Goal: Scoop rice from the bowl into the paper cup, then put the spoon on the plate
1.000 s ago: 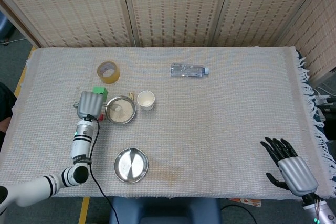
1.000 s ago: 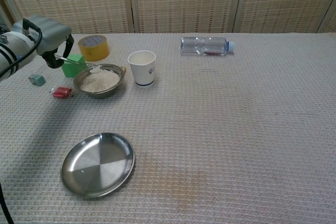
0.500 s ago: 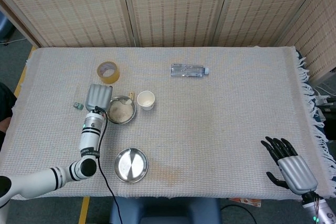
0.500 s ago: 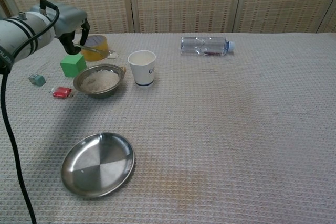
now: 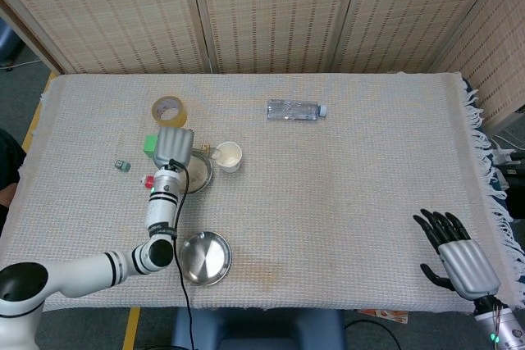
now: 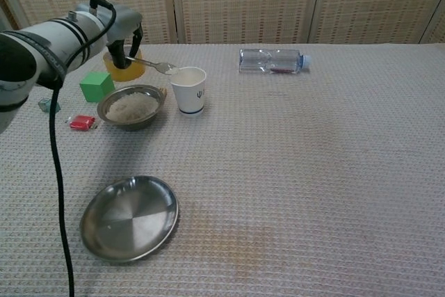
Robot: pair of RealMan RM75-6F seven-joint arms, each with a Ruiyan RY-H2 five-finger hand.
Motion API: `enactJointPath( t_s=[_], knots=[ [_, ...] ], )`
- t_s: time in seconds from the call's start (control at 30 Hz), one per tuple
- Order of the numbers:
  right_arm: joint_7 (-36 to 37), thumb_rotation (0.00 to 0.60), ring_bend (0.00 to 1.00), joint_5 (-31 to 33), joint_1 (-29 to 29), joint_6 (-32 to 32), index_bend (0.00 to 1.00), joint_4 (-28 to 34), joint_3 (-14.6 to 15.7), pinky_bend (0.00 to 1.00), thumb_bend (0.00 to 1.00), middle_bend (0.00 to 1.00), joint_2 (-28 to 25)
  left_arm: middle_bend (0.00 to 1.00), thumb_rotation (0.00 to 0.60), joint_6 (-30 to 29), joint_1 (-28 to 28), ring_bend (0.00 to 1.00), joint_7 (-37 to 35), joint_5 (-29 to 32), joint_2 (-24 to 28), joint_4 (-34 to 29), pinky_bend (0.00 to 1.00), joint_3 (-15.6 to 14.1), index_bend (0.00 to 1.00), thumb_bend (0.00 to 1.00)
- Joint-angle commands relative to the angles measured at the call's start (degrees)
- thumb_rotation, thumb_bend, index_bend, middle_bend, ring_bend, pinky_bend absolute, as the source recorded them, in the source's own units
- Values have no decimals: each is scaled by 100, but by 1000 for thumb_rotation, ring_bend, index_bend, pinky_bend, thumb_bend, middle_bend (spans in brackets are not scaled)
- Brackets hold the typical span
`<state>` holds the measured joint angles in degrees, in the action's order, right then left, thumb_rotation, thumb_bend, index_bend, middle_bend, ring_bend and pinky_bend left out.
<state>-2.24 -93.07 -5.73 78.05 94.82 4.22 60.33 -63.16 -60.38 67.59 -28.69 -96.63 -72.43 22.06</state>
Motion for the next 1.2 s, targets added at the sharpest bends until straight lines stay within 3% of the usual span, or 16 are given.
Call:
enactJointPath(
  t_s=[0.03, 0.43, 0.9, 1.2],
  knots=[
    [-4, 600, 0, 25, -11, -26, 0, -10, -10, 0, 212, 0, 8, 1000, 600, -3, -117, 1000, 31, 74, -137, 175, 1000, -54, 769, 403],
    [31, 600, 0, 89, -42, -94, 0, -20, -28, 0, 213, 0, 0, 1000, 600, -288, -344, 1000, 113, -406, -555, 641, 1000, -478, 769, 403],
    [103, 600, 0, -22, -10, -18, 0, 24, 28, 0, 213, 0, -68, 1000, 600, -1010, -277, 1000, 181, -2171, -1276, 1966, 1000, -1416, 768, 405],
    [154, 600, 0, -161, 11, 26, 0, 79, 100, 0, 212, 0, -115, 1000, 600, -1092, -119, 1000, 261, -2748, -1647, 2749, 1000, -1527, 767, 405]
  ],
)
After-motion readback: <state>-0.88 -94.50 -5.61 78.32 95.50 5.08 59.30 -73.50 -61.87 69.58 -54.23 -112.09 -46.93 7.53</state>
